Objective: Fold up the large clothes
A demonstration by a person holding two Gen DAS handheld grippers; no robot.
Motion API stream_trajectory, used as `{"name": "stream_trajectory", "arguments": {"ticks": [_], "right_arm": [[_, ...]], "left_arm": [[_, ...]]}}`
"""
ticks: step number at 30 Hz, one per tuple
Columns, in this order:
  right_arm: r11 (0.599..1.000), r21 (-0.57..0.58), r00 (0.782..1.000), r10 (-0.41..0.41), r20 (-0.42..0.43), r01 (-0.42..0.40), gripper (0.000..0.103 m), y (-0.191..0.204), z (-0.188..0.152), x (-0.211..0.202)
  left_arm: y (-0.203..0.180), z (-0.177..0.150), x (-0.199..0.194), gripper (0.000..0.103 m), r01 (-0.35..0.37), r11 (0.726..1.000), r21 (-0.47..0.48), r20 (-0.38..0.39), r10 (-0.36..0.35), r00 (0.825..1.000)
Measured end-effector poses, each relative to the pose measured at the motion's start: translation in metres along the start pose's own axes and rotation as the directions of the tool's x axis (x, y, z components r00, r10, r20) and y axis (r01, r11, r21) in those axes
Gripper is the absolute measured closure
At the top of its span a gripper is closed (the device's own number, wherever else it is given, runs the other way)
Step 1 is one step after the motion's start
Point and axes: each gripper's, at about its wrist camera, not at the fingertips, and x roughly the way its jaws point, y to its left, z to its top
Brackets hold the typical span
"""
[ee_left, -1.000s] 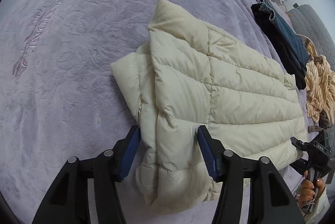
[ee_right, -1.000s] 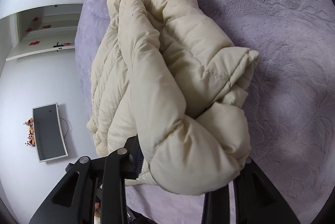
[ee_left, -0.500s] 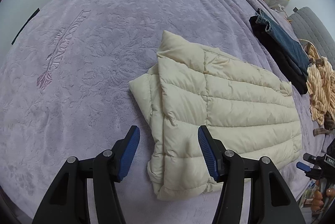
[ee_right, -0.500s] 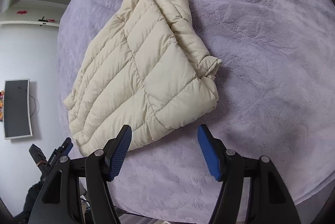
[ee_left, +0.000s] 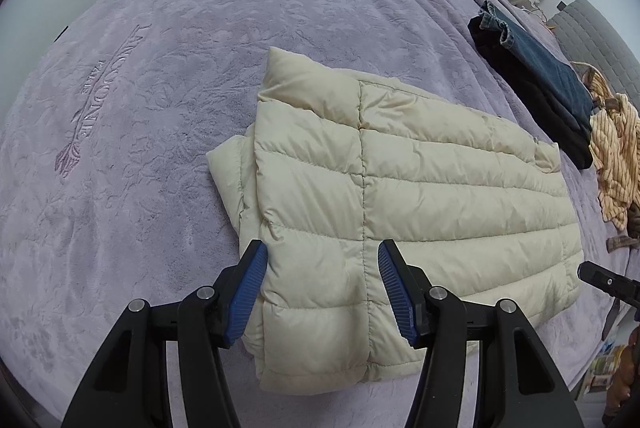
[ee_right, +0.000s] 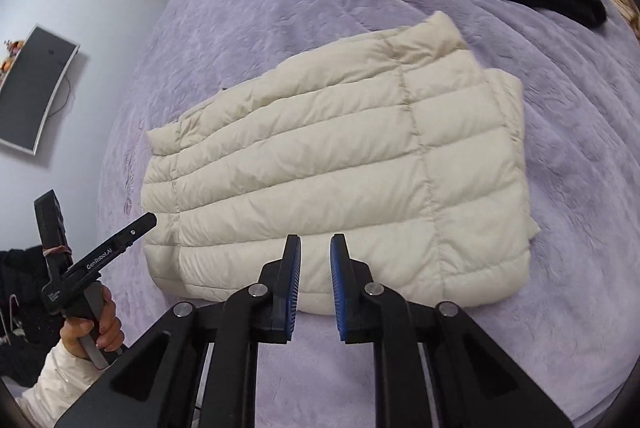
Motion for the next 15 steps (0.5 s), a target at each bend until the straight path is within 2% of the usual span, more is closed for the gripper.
{"name": "stream_trajectory", "arguments": {"ticks": [5,8,10,15], "right_arm": [[0.997,-0.072,1.000,0.015,-0.001,-0.015,0.086,0.024,0.025,0.027],[0.995,-0.098,1.000,0.020,0.008,-0.019,0.086,0.033,0.038,0.040],[0.993,-0.115,0.999,0.027,0.019,-0.025,0.086,0.035,0.044,0.047],[0.993,-0.119,1.000,0.006,-0.030,-0.009,0.086,0.029,0.048,0.084]], "left_arm": [[-0.006,0.009,0.010,0.044,-0.022,1.000,-0.007,0.003,0.022,1.000],[-0.012,0.018,0.012,0.044,-0.008,1.000,-0.014,0.030,0.009,1.000],[-0.015,0.021,0.019,0.044,-0.027,1.000,-0.004,0.037,0.027,0.999],[-0.003,0.016,0.050,0.044,-0.061,0.998,-0.029,-0.023,0.060,0.998]]}}
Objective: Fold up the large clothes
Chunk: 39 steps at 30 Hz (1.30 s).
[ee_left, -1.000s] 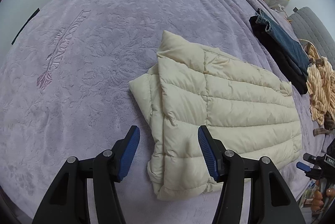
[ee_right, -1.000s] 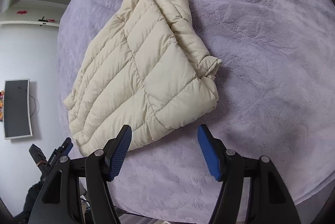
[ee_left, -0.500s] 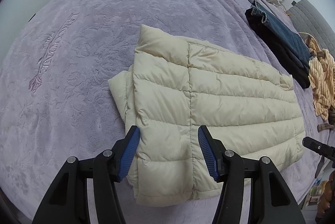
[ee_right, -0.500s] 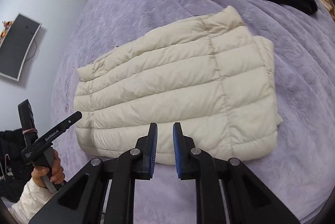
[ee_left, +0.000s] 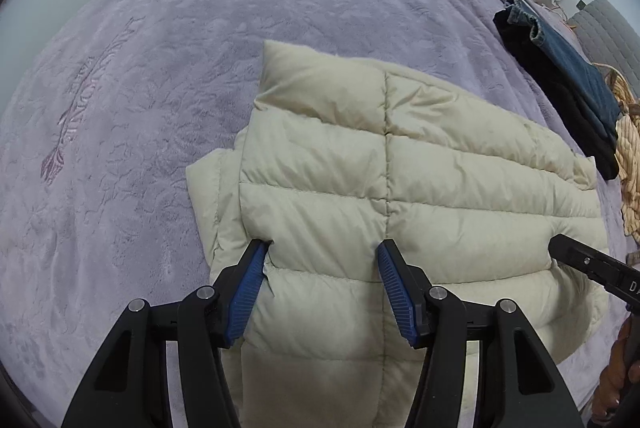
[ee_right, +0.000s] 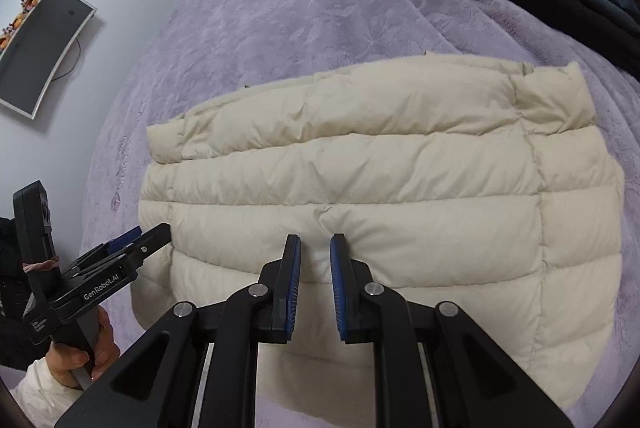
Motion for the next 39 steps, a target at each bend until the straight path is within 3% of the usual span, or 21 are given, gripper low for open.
{"name": "stream_trajectory", "arguments": {"ticks": [12,18,20,25,26,28,30,32,35,37,39], "right_arm": [[0.999,-0.026,0.998,-0.020,-0.059,0.019,0.089,-0.014,-0.016,0.061],[1.000,-0.018,0.998,-0.011,-0.063,0.010,0.089,-0.016,-0.017,0.058],[1.000,-0.018,0.998,-0.011,-0.063,0.010,0.089,-0.016,-0.017,0.058],[1.000,-0.012,0.998,-0.004,-0.062,0.004,0.089,-0.016,-0.017,0.058],[1.000,-0.010,0.998,-0.002,-0.062,0.001,0.089,-0.017,-0.017,0.059],[1.000,-0.006,0.998,0.004,-0.063,-0.004,0.089,-0.017,-0.018,0.059],[1.000,-0.004,0.998,0.008,-0.063,-0.008,0.089,-0.019,-0.017,0.059],[1.000,-0.003,0.998,0.011,-0.062,-0.011,0.089,-0.019,-0.017,0.060],[1.000,-0.001,0.998,0.014,-0.063,-0.014,0.089,-0.020,-0.017,0.059],[1.000,-0.001,0.998,0.014,-0.062,-0.014,0.089,-0.020,-0.017,0.060],[1.000,0.001,0.998,0.017,-0.062,-0.017,0.089,-0.020,-0.017,0.059]], "left_arm": [[0.010,-0.007,0.009,0.044,0.030,1.000,0.002,-0.004,-0.030,1.000],[0.054,-0.004,-0.021,0.044,0.178,0.976,-0.129,0.023,-0.176,0.984],[0.078,-0.006,-0.022,0.044,0.262,0.945,-0.196,0.022,-0.263,0.965],[0.124,-0.016,0.000,0.043,0.435,0.841,-0.321,-0.004,-0.460,0.888],[0.131,-0.020,0.007,0.043,0.471,0.810,-0.350,-0.004,-0.505,0.863],[0.138,-0.024,0.023,0.043,0.556,0.732,-0.394,-0.009,-0.608,0.794],[0.137,-0.026,0.035,0.043,0.600,0.691,-0.402,-0.021,-0.663,0.749],[0.129,-0.024,0.045,0.043,0.628,0.680,-0.378,-0.046,-0.692,0.721],[0.109,-0.015,0.052,0.043,0.659,0.678,-0.327,-0.074,-0.713,0.697],[0.095,-0.010,0.056,0.030,0.671,0.680,-0.296,-0.083,-0.718,0.691],[0.081,-0.003,0.059,0.029,0.675,0.688,-0.266,-0.097,-0.716,0.692]]}}
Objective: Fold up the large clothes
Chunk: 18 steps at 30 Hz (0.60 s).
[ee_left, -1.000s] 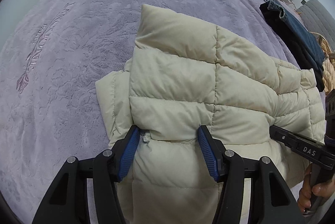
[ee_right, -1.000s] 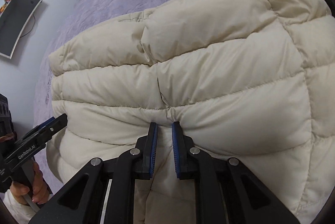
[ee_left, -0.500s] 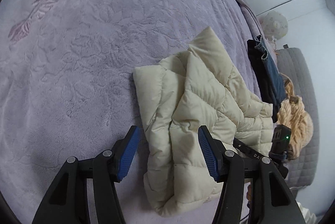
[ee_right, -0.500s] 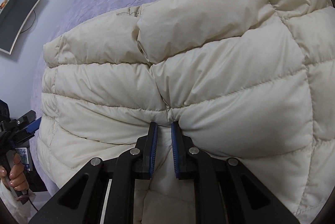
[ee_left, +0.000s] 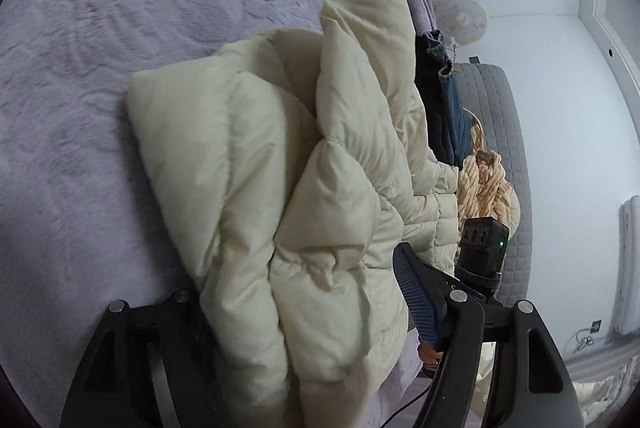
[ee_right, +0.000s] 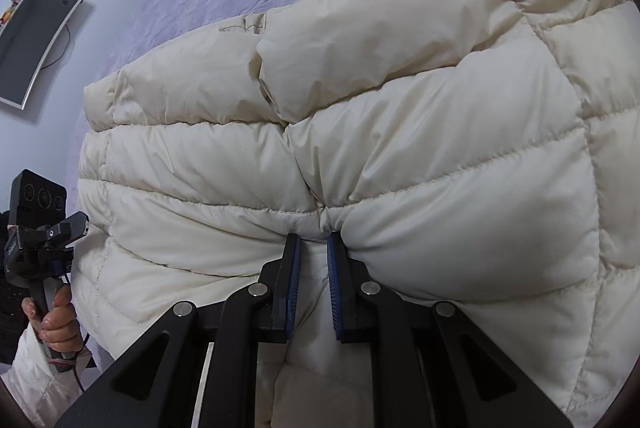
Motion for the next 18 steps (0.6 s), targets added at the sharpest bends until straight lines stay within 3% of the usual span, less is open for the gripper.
{"name": "stream_trajectory", "arguments": {"ticks": [4,5,8,14,18], "right_arm": [[1.000,0.014,1.000,0.018,0.002,-0.018,0.089,-0.005,0.001,-0.001],[1.000,0.020,1.000,0.022,0.002,-0.022,0.089,-0.006,0.001,-0.002],[0.998,0.043,0.999,0.038,0.003,-0.038,0.089,-0.011,0.002,-0.002],[0.993,0.069,0.996,0.093,-0.012,-0.092,0.089,-0.018,0.006,0.002],[0.979,0.125,0.986,0.163,-0.023,-0.159,0.091,-0.029,0.012,0.008]], "left_arm": [[-0.021,0.004,0.023,0.033,-0.121,0.990,0.070,-0.025,0.123,0.992],[-0.028,0.003,0.026,0.052,-0.150,0.984,0.093,-0.024,0.153,0.988],[-0.049,0.000,0.024,0.076,-0.172,0.975,0.138,-0.004,0.174,0.985],[-0.119,-0.011,0.012,0.080,-0.172,0.958,0.231,0.023,0.171,0.985],[-0.165,-0.020,0.030,0.080,-0.217,0.933,0.288,0.014,0.223,0.975]]}}
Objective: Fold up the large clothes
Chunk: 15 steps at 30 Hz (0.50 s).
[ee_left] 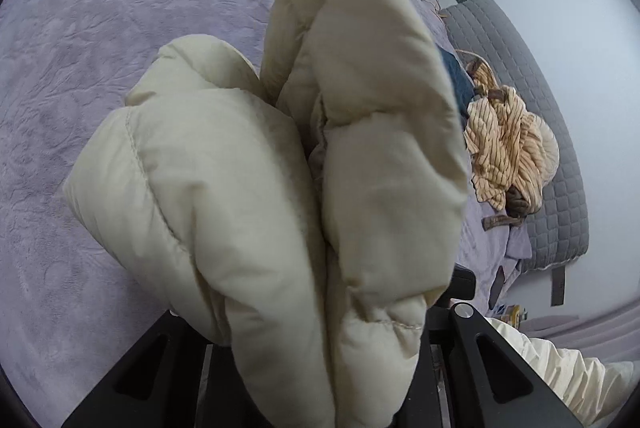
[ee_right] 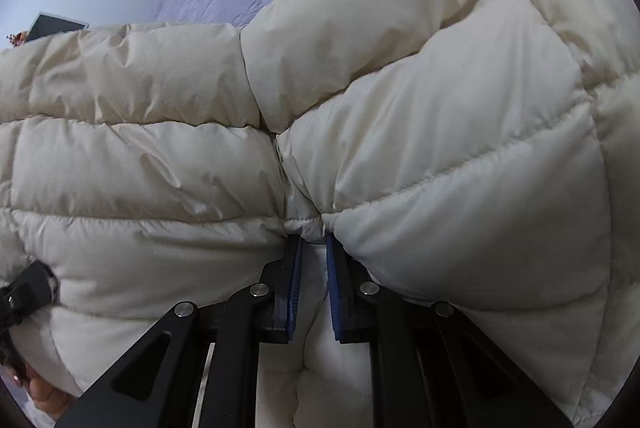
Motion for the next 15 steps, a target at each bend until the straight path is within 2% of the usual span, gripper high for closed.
{"name": "stream_trajectory", "arguments": {"ticks": [5,9,15], "right_arm": [[0.993,0.081,0.996,0.092,-0.003,-0.092,0.097,-0.021,0.004,0.002],[0.989,0.094,0.994,0.112,0.005,-0.112,0.099,-0.029,0.004,0.004],[0.985,0.104,0.989,0.144,-0.031,-0.141,0.099,-0.033,0.009,-0.012]], "left_arm": [[-0.036,0.003,0.020,0.080,-0.046,0.999,0.027,-0.019,0.046,0.999],[-0.053,0.008,0.036,0.080,-0.096,0.995,0.021,-0.021,0.097,0.995],[-0.064,0.008,0.035,0.080,-0.164,0.986,0.023,0.001,0.164,0.987]]}}
